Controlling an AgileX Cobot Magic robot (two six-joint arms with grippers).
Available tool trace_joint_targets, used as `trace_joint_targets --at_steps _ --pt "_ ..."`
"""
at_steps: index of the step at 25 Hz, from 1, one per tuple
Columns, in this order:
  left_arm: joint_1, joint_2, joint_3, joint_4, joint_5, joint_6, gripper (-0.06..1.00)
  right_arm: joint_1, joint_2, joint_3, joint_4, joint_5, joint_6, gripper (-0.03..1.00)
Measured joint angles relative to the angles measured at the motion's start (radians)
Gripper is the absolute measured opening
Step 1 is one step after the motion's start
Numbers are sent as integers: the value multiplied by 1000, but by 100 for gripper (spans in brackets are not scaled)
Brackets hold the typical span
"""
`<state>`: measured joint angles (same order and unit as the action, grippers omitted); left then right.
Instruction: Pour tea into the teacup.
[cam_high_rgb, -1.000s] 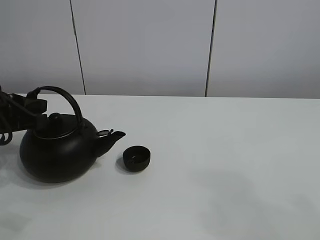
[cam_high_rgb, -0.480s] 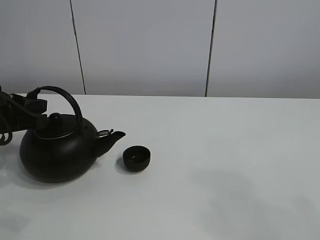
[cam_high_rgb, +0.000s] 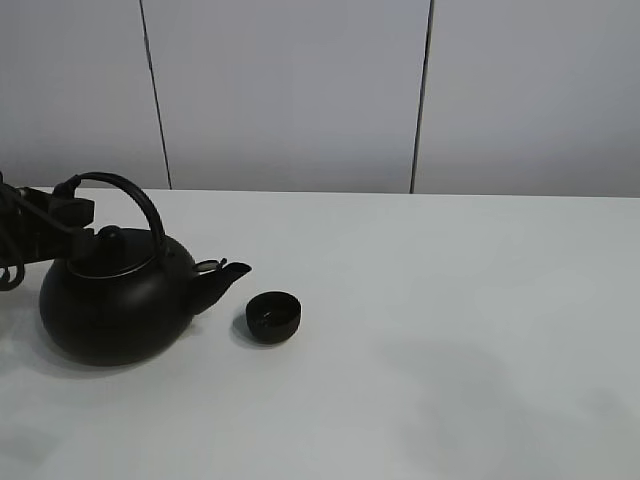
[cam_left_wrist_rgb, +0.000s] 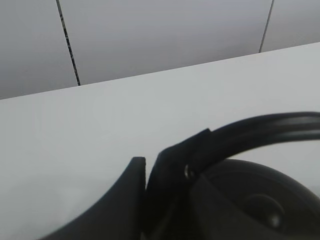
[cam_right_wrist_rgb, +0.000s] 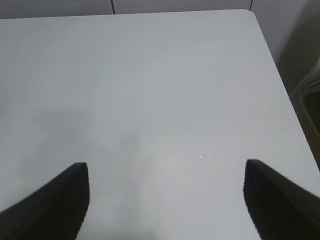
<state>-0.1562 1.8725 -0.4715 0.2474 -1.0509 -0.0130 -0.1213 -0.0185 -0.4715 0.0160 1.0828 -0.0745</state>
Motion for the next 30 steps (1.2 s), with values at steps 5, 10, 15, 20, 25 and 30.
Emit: trace_joint_targets --at_steps 5,10,15,20,25,30 --pt "0 -7 0 0 8 0 14 0 0 0 0 0 0 58" --pt "0 -69 -20 16 108 1 14 0 0 0 0 0 0 58" --pt "0 -94 -42 19 145 1 14 0 0 0 0 0 0 58" --pt "0 -94 -56 24 173 2 14 0 0 0 0 0 0 58" --pt "0 -94 -58 29 189 4 14 0 0 0 0 0 0 58" --pt "0 -94 -58 54 190 4 14 0 0 0 0 1 0 58"
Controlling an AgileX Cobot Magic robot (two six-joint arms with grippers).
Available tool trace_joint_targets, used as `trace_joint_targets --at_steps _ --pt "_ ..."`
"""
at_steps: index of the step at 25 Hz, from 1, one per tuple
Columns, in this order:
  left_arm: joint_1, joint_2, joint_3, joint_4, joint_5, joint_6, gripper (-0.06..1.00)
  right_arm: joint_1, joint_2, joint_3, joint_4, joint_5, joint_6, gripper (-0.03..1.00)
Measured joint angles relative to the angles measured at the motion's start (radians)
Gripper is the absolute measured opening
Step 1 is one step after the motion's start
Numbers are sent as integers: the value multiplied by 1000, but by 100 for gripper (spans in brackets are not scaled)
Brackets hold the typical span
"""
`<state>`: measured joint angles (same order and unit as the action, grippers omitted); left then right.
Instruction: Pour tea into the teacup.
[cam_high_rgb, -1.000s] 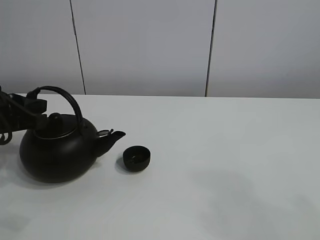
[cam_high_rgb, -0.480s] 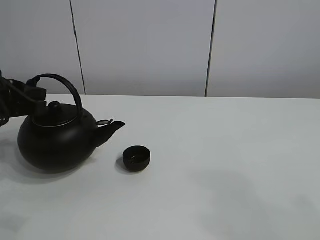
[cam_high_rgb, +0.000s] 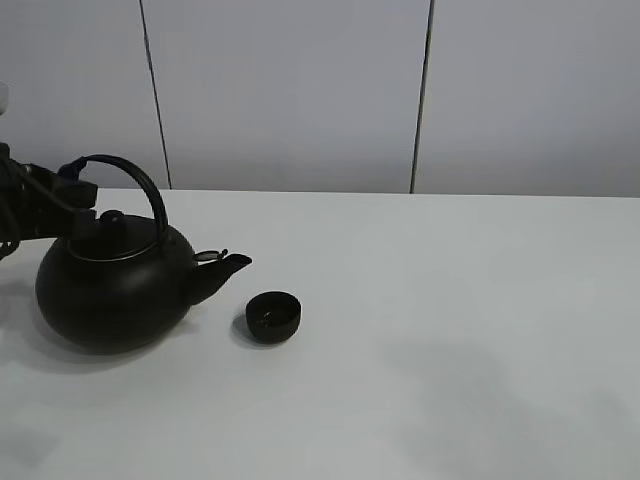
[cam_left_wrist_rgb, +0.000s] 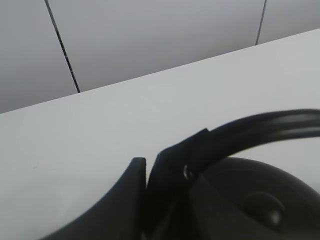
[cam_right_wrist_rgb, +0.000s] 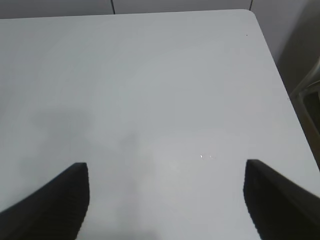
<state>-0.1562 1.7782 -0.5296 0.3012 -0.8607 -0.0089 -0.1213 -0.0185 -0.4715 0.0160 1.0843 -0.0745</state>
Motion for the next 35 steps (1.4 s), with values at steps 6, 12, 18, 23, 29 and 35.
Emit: trace_joint_targets --at_steps 6,12,18,23,29,35 --pt "-1 0 -20 19 17 0 14 0 0 0 0 0 0 58" --pt "-29 0 -89 29 101 0 13 0 0 0 0 0 0 58" --pt "-50 0 -125 58 155 0 13 0 0 0 0 -1 0 58" --pt "-51 0 -131 59 178 34 13 0 0 0 0 -1 0 58" --pt "-51 0 -141 59 226 65 12 0 0 0 0 -2 0 58" --pt "-51 0 -181 66 261 67 12 0 0 0 0 -2 0 58"
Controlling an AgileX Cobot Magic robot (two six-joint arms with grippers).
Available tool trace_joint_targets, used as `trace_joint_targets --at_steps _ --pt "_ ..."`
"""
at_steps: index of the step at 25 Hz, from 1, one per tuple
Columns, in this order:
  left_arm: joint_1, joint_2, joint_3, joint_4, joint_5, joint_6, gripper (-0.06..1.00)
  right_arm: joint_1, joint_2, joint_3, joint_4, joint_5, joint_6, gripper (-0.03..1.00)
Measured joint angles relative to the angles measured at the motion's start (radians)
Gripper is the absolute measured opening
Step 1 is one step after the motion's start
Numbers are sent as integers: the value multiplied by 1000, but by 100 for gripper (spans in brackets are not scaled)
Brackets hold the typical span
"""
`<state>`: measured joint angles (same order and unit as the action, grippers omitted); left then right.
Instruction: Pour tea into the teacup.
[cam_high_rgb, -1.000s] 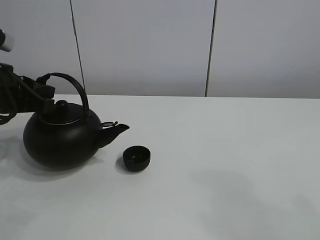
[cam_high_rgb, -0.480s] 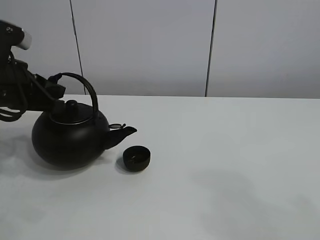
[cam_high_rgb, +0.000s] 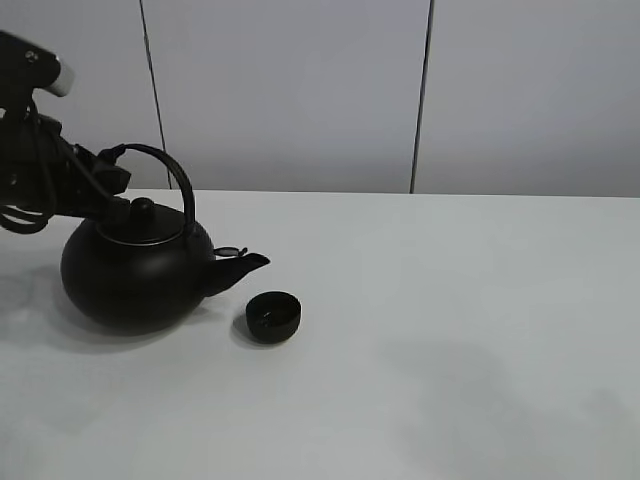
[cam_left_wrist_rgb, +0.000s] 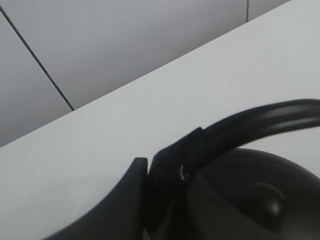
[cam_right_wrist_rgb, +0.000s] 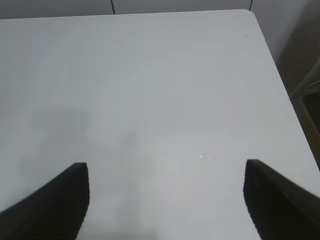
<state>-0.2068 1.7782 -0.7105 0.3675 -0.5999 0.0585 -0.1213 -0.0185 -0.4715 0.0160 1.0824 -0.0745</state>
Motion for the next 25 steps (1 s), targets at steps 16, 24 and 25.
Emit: trace_joint_targets --at_steps 16,24,25 --pt "0 0 -20 75 26 0 11 0 0 0 0 0 0 58" --pt "0 0 -23 122 27 0 11 0 0 0 0 1 0 58" --pt "0 0 -26 127 29 0 11 0 0 0 0 1 0 58"
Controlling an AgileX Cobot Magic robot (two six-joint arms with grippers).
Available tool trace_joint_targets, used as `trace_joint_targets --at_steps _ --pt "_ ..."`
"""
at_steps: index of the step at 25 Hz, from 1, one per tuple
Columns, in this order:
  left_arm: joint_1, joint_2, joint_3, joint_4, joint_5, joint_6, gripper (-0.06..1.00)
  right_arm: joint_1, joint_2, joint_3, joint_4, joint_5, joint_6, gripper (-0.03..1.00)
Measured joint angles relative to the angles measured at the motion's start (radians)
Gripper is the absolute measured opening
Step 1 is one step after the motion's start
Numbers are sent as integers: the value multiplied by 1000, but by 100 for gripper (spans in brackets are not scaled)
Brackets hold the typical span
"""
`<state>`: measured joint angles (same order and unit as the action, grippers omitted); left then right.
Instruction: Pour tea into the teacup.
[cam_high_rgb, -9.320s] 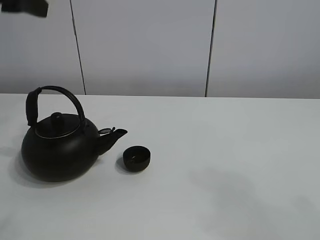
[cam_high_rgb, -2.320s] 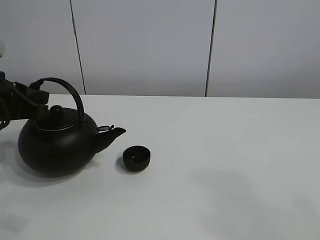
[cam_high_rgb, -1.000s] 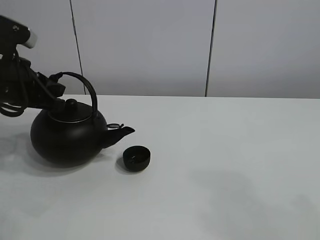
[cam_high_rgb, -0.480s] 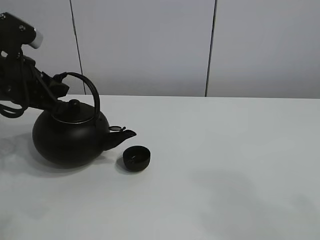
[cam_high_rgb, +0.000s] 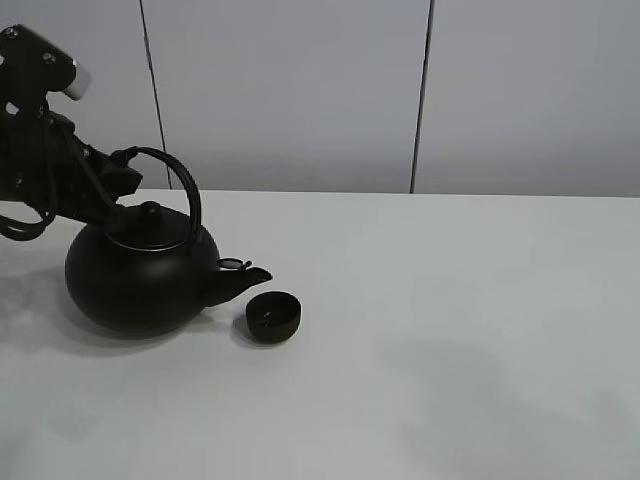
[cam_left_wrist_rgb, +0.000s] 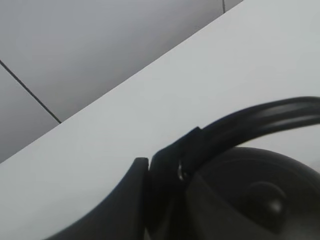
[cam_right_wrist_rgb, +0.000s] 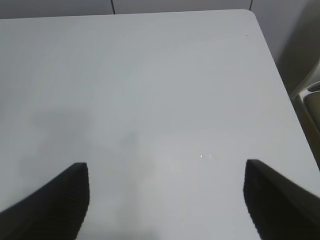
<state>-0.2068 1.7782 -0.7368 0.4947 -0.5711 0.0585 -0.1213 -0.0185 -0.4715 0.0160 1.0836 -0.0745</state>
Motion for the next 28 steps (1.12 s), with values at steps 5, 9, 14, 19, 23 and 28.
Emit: trace_joint_targets --at_steps 5,9,14,19,23,28 --pt "0 0 -11 6 1 0 11 0 0 0 0 0 0 58" --pt "0 0 -11 6 3 0 11 0 0 0 0 0 0 58" --pt "0 0 -11 9 3 0 11 0 0 0 0 0 0 58" --pt "0 0 -11 9 3 0 11 0 0 0 0 0 0 58" --pt "0 0 -11 9 3 5 11 0 0 0 0 -1 0 58" --pt "0 0 -11 9 3 20 11 0 0 0 0 -1 0 58"
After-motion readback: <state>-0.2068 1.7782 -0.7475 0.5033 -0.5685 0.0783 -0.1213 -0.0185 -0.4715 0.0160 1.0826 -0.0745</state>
